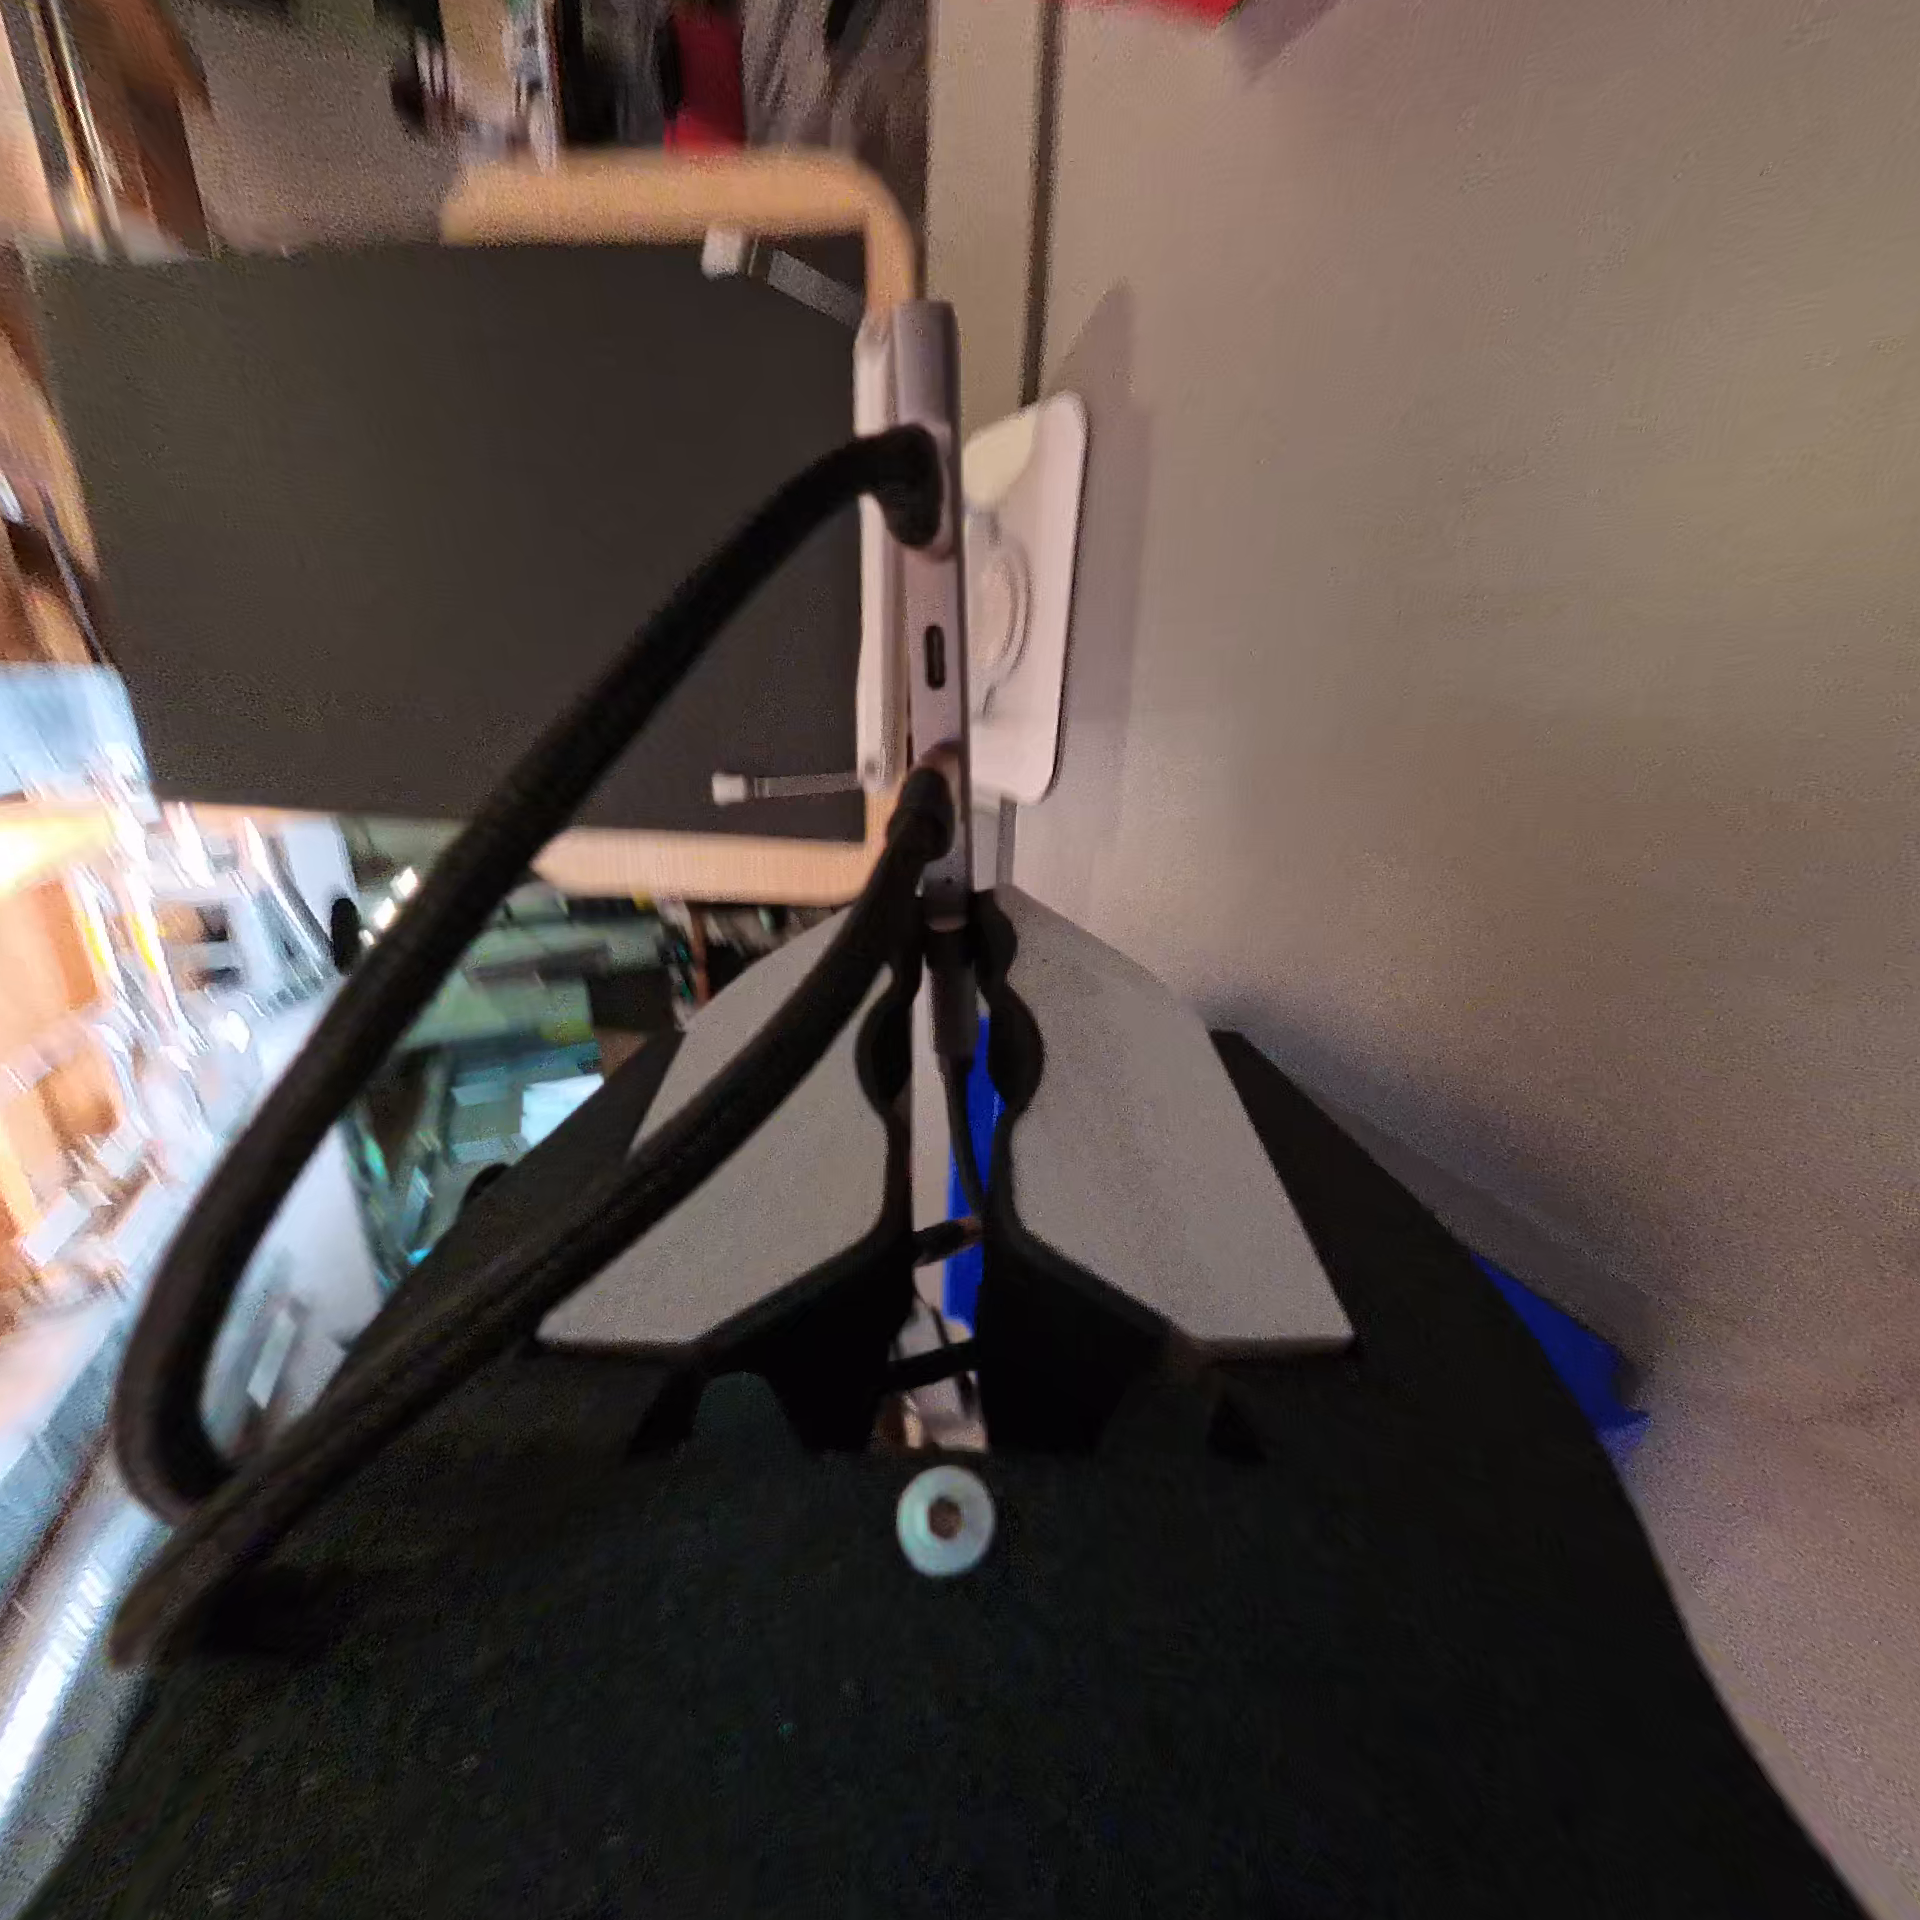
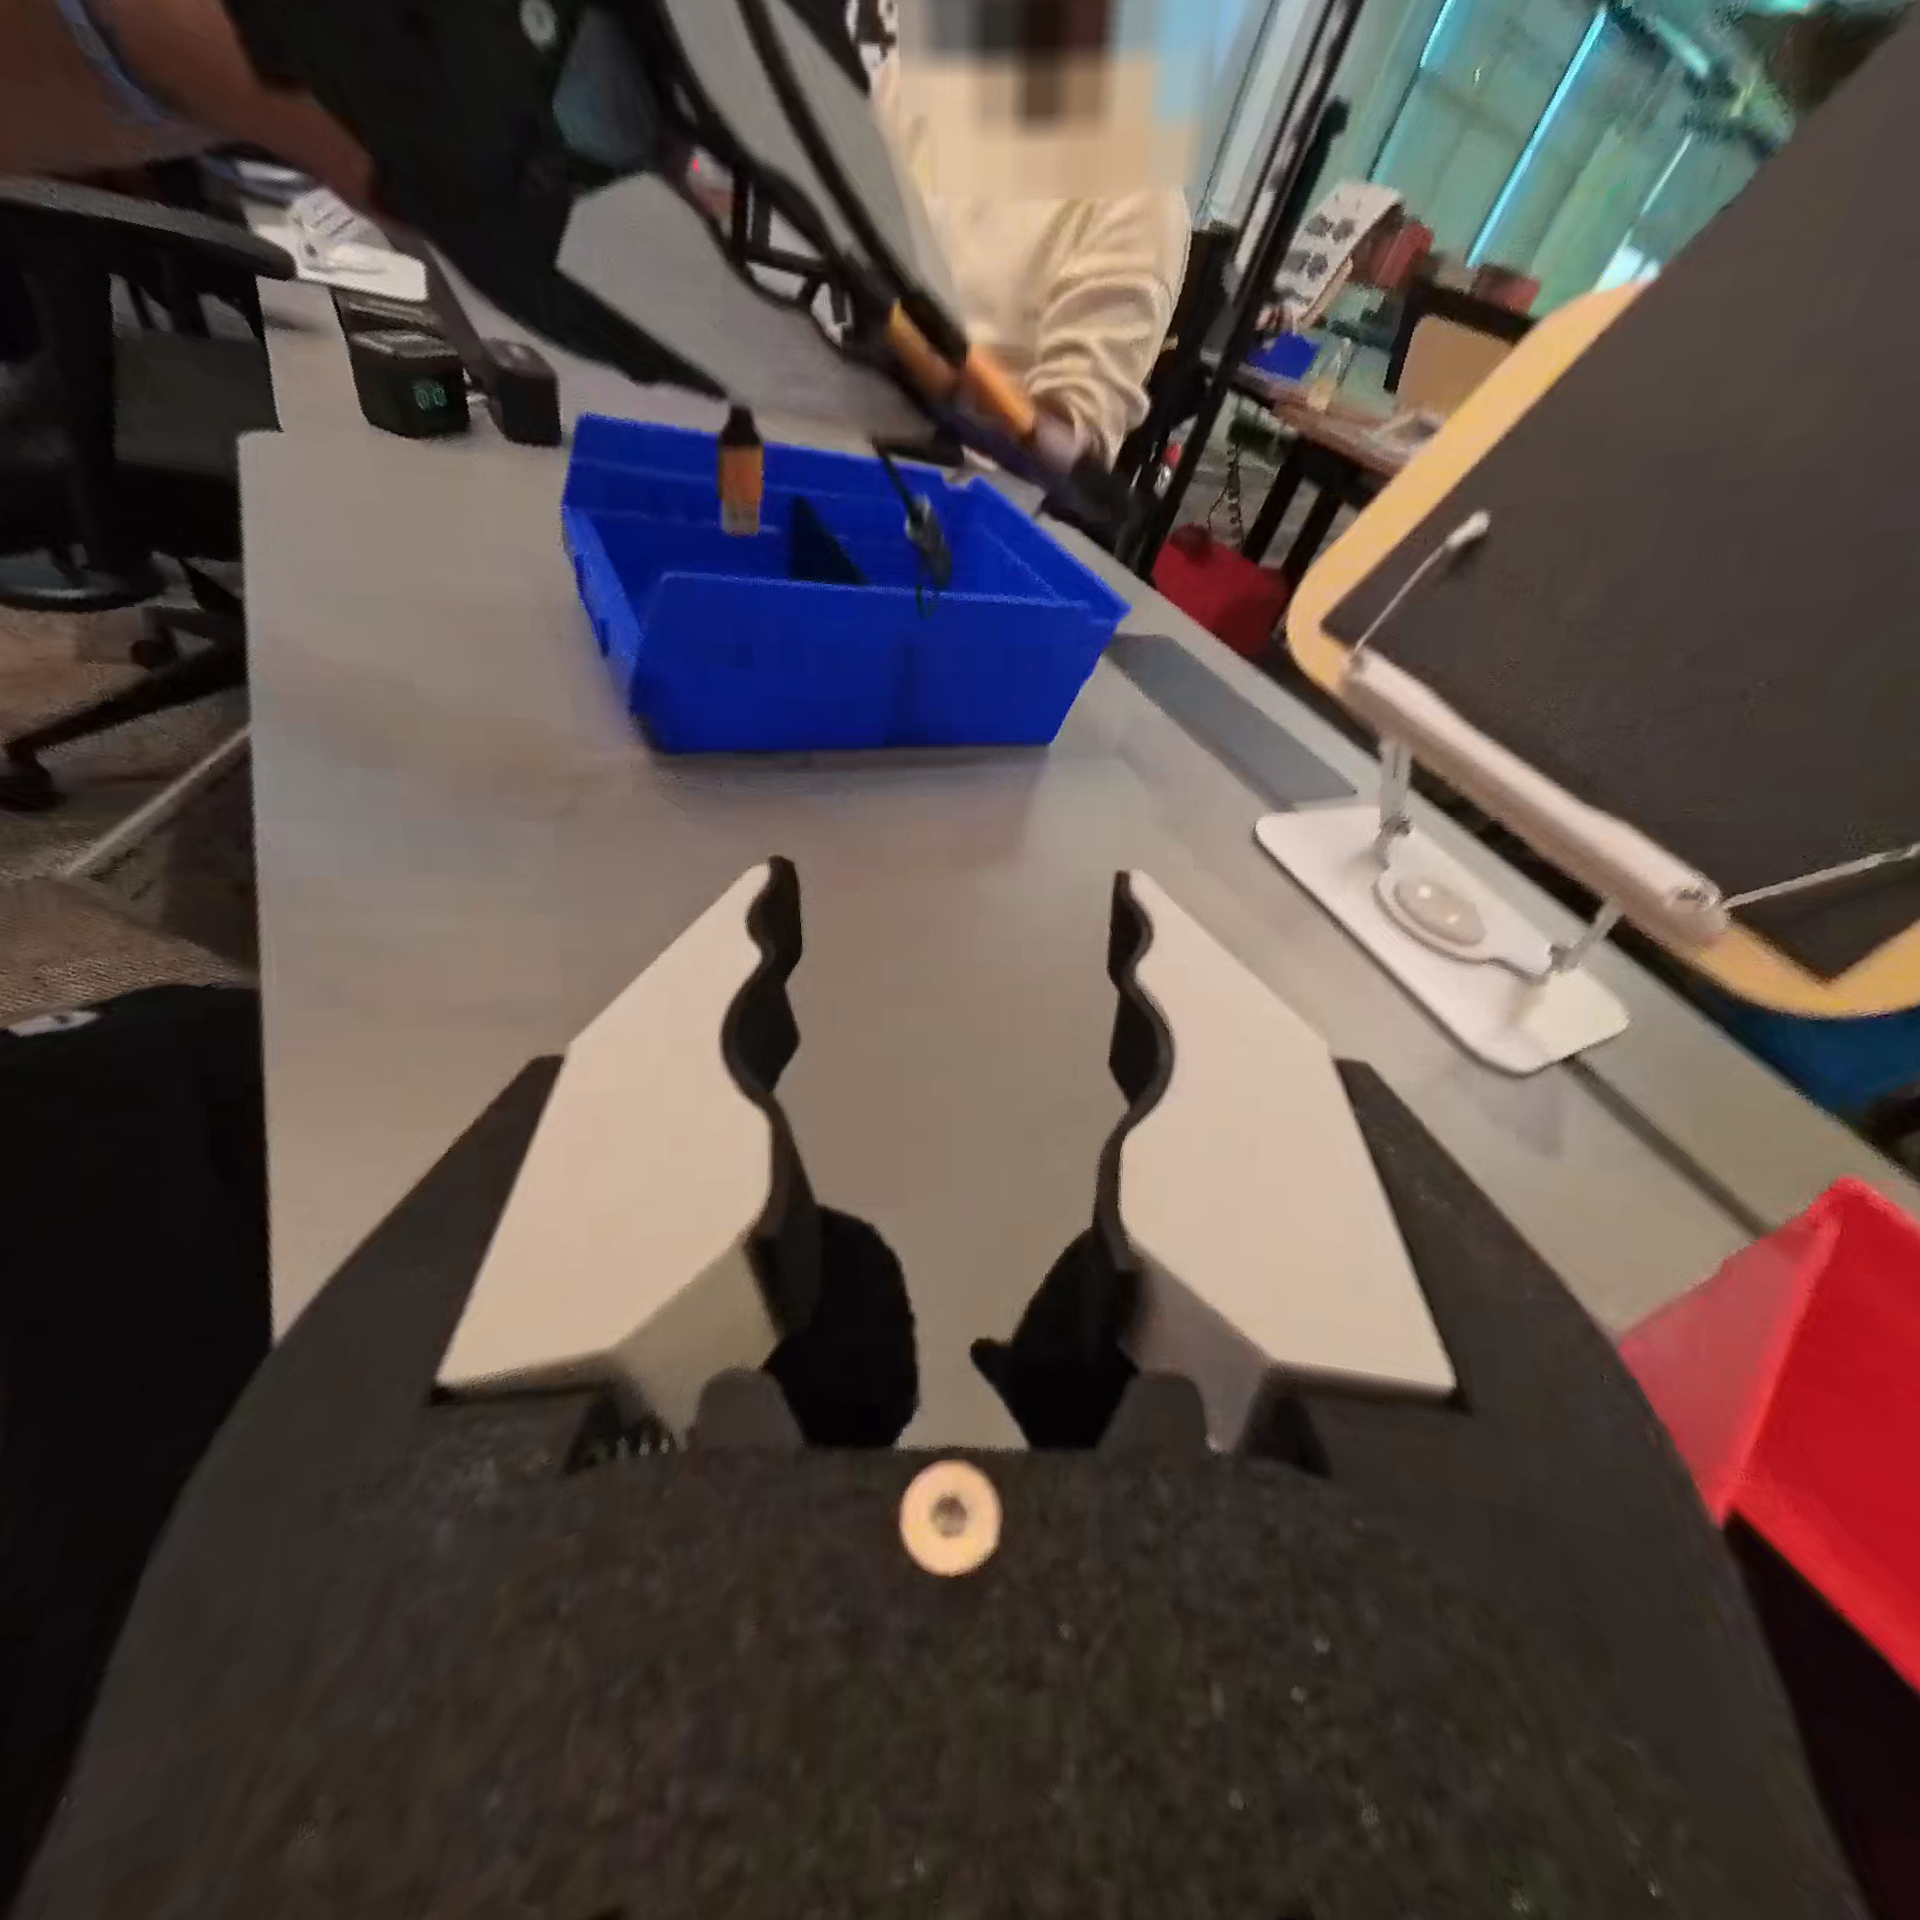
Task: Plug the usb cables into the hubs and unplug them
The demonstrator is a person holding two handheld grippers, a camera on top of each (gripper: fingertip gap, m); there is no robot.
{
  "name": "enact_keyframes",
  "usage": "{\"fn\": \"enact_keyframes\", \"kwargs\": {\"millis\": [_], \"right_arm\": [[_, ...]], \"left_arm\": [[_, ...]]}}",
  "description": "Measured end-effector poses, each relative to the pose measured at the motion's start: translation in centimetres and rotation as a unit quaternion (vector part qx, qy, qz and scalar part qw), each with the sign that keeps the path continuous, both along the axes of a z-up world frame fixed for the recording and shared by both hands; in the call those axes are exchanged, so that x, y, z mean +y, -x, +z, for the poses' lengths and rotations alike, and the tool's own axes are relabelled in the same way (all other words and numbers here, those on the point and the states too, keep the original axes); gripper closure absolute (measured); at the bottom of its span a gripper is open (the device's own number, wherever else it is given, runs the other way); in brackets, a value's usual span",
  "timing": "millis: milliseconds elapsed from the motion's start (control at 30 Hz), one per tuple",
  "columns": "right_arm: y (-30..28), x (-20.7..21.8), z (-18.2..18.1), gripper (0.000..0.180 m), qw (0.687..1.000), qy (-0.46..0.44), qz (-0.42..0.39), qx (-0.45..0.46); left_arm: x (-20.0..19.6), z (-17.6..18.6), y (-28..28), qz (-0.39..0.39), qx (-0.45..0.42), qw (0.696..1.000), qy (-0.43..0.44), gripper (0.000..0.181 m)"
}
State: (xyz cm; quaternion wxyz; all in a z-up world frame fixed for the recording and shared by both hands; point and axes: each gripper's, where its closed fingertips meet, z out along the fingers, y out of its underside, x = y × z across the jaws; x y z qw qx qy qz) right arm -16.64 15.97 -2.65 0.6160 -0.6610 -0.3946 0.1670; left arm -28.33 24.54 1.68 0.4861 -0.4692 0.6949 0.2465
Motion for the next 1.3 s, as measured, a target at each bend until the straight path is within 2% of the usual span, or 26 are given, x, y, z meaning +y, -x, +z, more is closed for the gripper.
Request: {"fn": "enact_keyframes", "kwargs": {"millis": [100, 200, 233, 267, 300, 333, 433, 500, 567, 600, 667, 733, 800, 933, 1000, 1067, 1133, 1200, 1300], "right_arm": [[1.2, -0.1, 3.0, 0.126, 0.996, -0.076, 0.006, -0.055], [3.1, -1.0, 2.1, 0.131, 0.986, -0.091, 0.043, -0.132], [3.4, -1.2, 1.4, 0.138, 0.982, -0.094, 0.046, -0.157], [3.5, -1.3, 0.5, 0.160, 0.976, -0.100, 0.043, -0.186], [3.3, -1.0, 0.4, 0.169, 0.969, -0.131, 0.024, -0.208], [3.2, -1.1, 0.4, 0.171, 0.964, -0.154, 0.019, -0.215], [2.8, -1.4, -0.8, 0.172, 0.982, -0.086, 0.046, -0.162], [1.0, 0.4, -2.6, 0.171, 0.993, -0.030, 0.018, -0.110], [-0.2, 1.4, -3.9, 0.172, 0.998, 0.058, 0.016, -0.005], [-0.5, 1.5, -4.0, 0.172, 0.994, 0.094, 0.024, 0.052], [-0.9, 1.3, -3.7, 0.172, 0.983, 0.130, 0.037, 0.127], [-0.4, 0.5, -3.4, 0.172, 0.970, 0.155, 0.068, 0.175], [0.9, -1.0, -3.1, 0.172, 0.948, 0.187, 0.123, 0.228], [3.6, -2.9, -3.1, 0.172, 0.917, 0.228, 0.191, 0.266], [4.6, -3.6, -3.2, 0.172, 0.911, 0.233, 0.213, 0.264], [5.2, -4.0, -3.5, 0.172, 0.905, 0.245, 0.233, 0.258], [5.8, -4.3, -4.4, 0.172, 0.913, 0.246, 0.237, 0.223], [6.3, -4.7, -5.5, 0.172, 0.922, 0.243, 0.238, 0.185], [6.7, -5.1, -5.8, 0.172, 0.922, 0.244, 0.248, 0.171]], "left_arm": [[-4.0, -1.4, -2.9, -0.068, 0.044, 0.997, -0.009, 0.171], [-6.5, -3.0, -4.6, -0.107, 0.057, 0.993, 0.012, 0.171], [-7.1, -3.3, -5.0, -0.112, 0.057, 0.992, 0.014, 0.171], [-7.5, -3.4, -5.3, -0.117, 0.055, 0.992, 0.010, 0.171], [-7.9, -3.6, -5.5, -0.117, 0.054, 0.992, 0.008, 0.171], [-8.1, -3.8, -5.6, -0.112, 0.047, 0.992, 0.012, 0.171], [-8.8, -4.5, -5.8, -0.096, -0.034, 0.992, 0.068, 0.169], [-9.8, -5.0, -6.0, -0.086, -0.124, 0.978, 0.145, 0.163], [-11.5, -5.4, -6.4, -0.087, -0.231, 0.938, 0.242, 0.159], [-12.3, -5.7, -6.6, -0.083, -0.287, 0.907, 0.296, 0.158], [-13.7, -7.0, -7.0, -0.075, -0.383, 0.818, 0.424, 0.158], [-13.7, -8.4, -6.9, -0.057, -0.453, 0.726, 0.514, 0.153], [-13.2, -9.2, -6.7, -0.047, -0.497, 0.655, 0.567, 0.144], [-11.9, -8.0, -6.4, -0.065, -0.561, 0.569, 0.598, 0.133], [-11.8, -7.7, -6.5, -0.073, -0.562, 0.558, 0.607, 0.131], [-12.0, -7.5, -6.4, -0.090, -0.562, 0.547, 0.614, 0.140], [-12.0, -7.5, -6.1, -0.096, -0.560, 0.539, 0.622, 0.143], [-12.3, -7.7, -6.0, -0.108, -0.545, 0.540, 0.632, 0.145], [-12.5, -8.1, -5.6, -0.119, -0.527, 0.560, 0.628, 0.157]]}}
